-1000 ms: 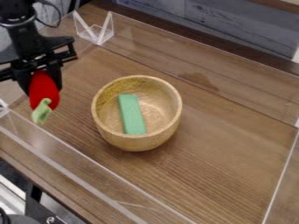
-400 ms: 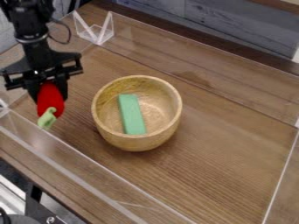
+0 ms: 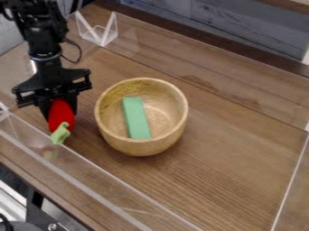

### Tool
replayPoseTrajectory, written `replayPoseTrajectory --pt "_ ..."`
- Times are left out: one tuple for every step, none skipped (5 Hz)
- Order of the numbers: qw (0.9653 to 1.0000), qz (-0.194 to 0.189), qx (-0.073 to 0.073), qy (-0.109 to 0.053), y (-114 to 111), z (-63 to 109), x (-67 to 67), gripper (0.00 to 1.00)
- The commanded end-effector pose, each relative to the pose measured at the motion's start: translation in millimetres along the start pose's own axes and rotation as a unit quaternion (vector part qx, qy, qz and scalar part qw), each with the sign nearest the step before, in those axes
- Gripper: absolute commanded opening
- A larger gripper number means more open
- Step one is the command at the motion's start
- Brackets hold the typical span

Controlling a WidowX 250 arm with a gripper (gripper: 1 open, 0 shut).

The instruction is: Move the red object to the left side of the table

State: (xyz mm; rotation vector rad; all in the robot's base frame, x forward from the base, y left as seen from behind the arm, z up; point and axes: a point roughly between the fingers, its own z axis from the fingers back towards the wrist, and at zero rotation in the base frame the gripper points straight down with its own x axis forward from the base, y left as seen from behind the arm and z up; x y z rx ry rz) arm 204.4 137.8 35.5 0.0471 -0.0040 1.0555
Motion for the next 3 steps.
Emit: replayPoseTrajectory --pt "0.9998 0.011 -0.005 -0.018 -6 1.8 18.3 0.0" --pt "0.9996 0.023 -0.001 -0.015 -7 -4.4 25.5 0.0" --pt "0.9998 0.015 0.003 -0.013 2 -9.3 27.2 0.0"
